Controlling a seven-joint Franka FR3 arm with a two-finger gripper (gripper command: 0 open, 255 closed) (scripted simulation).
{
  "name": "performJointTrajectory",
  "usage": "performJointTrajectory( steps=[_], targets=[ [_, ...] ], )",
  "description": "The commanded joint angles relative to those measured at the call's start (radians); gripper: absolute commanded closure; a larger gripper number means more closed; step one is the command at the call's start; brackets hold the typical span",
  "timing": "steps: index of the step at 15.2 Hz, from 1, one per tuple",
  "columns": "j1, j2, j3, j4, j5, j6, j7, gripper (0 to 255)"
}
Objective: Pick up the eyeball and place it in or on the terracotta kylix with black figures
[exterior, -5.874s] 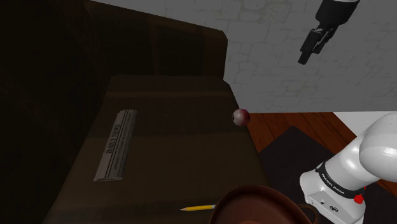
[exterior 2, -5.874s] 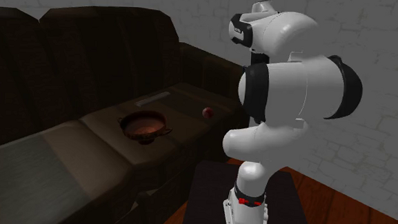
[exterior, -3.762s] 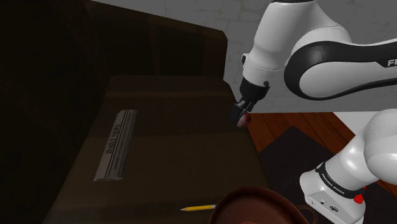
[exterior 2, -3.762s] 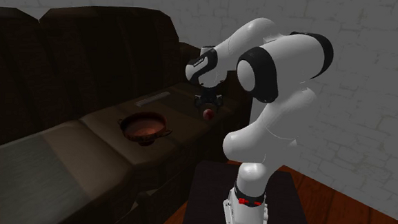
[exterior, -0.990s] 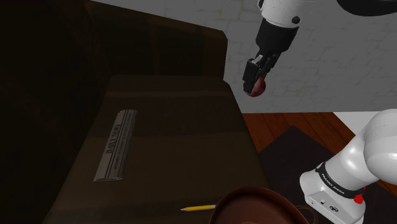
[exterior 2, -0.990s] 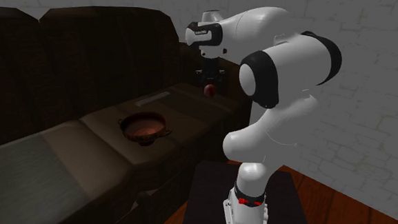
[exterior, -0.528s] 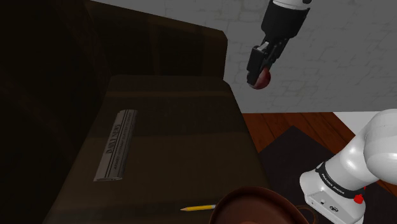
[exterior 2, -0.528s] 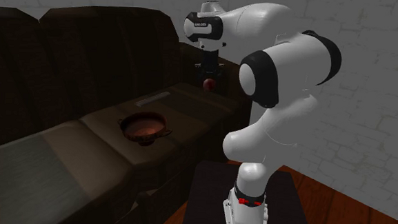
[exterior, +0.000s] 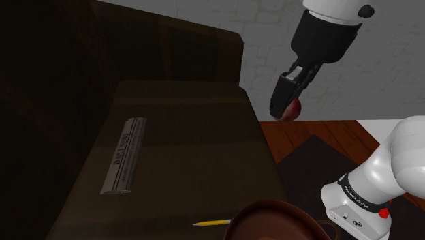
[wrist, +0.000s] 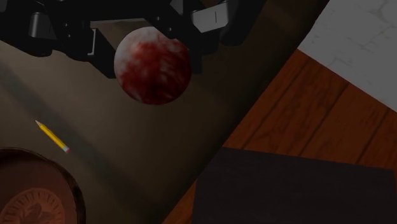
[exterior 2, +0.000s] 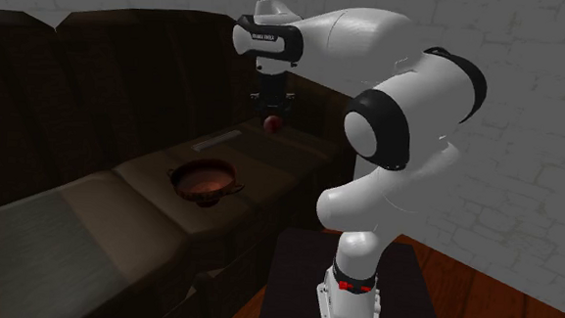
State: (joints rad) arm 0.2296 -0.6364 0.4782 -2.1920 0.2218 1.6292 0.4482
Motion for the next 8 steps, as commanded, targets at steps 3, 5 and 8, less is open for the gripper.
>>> performJointTrajectory(
  steps=[3,5,8],
  targets=[
    [0.027,-0.005,0.076,0.024,0.042,-0.015,0.094,255],
    [0.038,-0.002,0.116,0.044,0.061,-0.023,0.143,255],
    [0.049,0.011,0.180,0.081,0.086,-0.031,0.218,255]
  ],
)
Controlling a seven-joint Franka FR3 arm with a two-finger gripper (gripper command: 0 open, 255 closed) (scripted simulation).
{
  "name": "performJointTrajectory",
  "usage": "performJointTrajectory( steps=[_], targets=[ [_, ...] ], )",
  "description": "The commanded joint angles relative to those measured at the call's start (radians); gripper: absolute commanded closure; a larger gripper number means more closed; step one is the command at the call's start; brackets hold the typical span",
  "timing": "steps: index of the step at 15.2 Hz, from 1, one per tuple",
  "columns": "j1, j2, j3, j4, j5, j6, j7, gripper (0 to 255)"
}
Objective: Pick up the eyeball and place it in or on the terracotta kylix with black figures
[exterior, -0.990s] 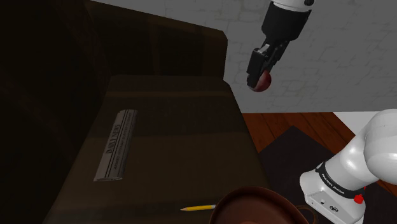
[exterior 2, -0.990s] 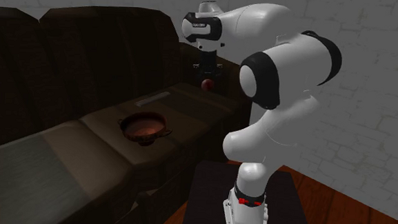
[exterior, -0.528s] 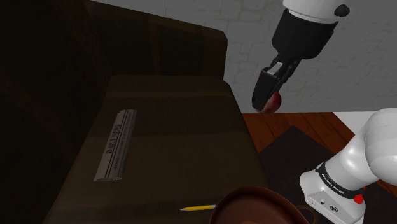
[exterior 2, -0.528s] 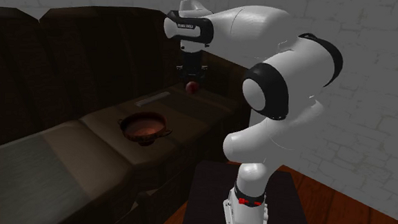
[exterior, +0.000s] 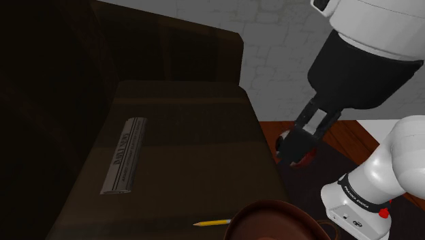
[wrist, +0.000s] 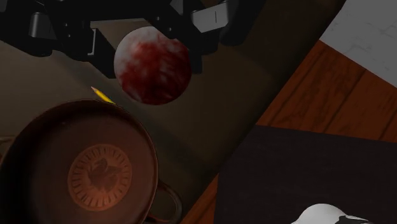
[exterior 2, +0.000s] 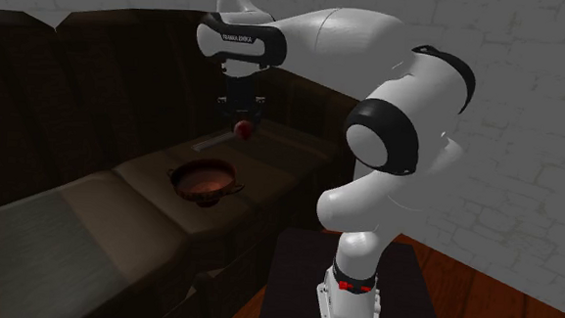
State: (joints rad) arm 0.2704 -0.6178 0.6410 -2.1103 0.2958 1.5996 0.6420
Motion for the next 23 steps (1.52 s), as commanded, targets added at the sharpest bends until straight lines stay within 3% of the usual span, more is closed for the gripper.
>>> performJointTrajectory(
  steps=[1,9,23],
  targets=[
    [0.011,-0.001,0.040,0.014,0.020,-0.004,0.050,255],
    [-0.013,0.101,0.269,0.178,0.047,-0.013,0.281,255],
    [0.002,0.081,0.318,-0.012,0.087,0.165,0.267,255]
  ],
)
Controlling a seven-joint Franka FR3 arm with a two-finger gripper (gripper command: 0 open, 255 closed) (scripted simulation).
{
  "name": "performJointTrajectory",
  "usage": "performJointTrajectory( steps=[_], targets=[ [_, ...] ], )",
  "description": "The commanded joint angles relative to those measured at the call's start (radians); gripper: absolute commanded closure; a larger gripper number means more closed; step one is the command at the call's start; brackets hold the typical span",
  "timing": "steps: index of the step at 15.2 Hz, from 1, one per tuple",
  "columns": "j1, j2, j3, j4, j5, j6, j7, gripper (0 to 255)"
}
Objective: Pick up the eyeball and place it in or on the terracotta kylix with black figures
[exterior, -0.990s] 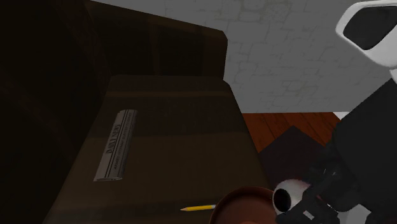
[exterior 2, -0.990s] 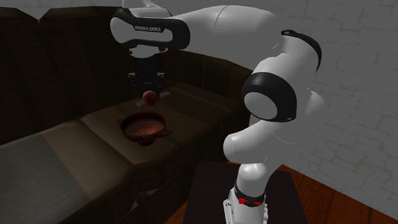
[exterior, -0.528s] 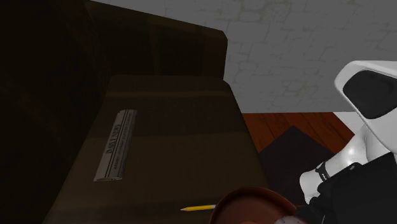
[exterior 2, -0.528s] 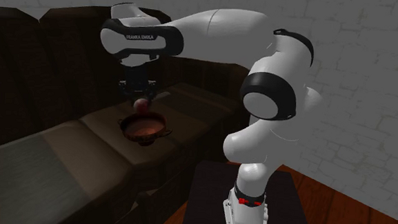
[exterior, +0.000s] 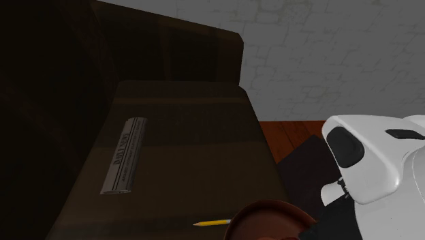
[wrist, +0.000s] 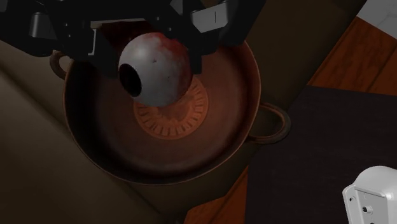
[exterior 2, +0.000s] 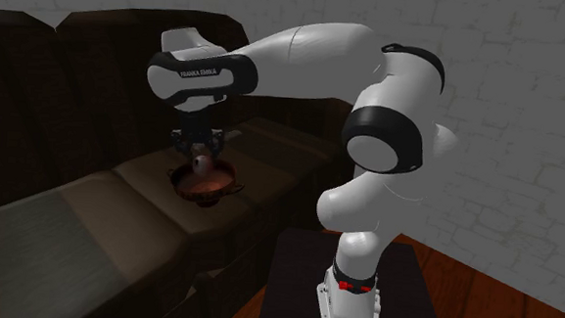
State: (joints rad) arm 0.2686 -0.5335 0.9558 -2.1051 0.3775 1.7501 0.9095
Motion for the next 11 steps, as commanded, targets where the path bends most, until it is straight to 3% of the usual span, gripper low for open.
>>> performJointTrajectory(
  steps=[1,8,9,11],
  targets=[
    [0.003,-0.004,0.003,-0.017,0.005,0.015,-0.001,255],
    [0.003,-0.004,0.003,-0.017,0.005,0.015,-0.001,255],
    [0.003,-0.004,0.003,-0.017,0.005,0.015,-0.001,0],
    [0.003,-0.004,0.003,-0.017,0.005,0.015,-0.001,0]
  ],
)
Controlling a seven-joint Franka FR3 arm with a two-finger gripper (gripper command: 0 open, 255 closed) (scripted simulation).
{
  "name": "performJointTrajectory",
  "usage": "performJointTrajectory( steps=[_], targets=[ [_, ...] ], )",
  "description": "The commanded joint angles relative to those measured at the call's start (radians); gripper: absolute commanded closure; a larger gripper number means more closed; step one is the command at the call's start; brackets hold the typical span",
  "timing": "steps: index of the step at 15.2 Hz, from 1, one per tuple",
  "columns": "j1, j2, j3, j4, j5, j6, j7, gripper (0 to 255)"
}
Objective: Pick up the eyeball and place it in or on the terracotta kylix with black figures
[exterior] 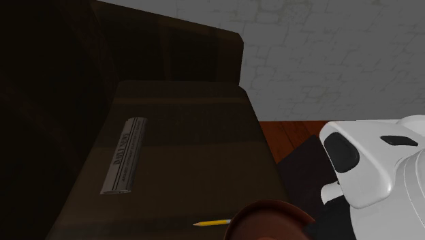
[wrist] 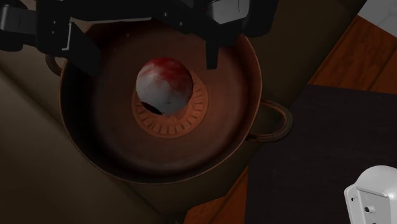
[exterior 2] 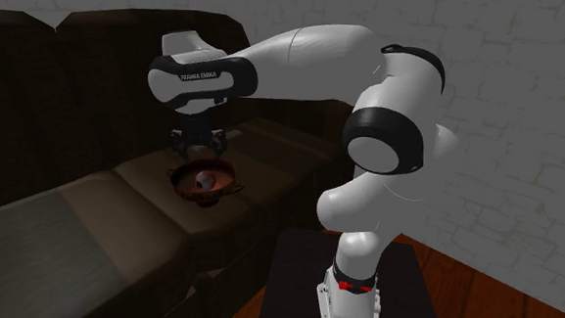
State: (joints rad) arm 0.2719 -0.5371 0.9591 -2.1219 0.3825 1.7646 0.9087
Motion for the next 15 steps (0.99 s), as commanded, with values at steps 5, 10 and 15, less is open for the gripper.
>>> performJointTrajectory(
  steps=[5,10,15],
  targets=[
    [-0.003,0.003,-0.019,0.065,-0.013,-0.064,0.006,0],
    [-0.008,0.010,-0.031,0.127,-0.025,-0.121,0.013,0],
    [-0.008,0.010,-0.031,0.127,-0.025,-0.121,0.013,0]
  ],
)
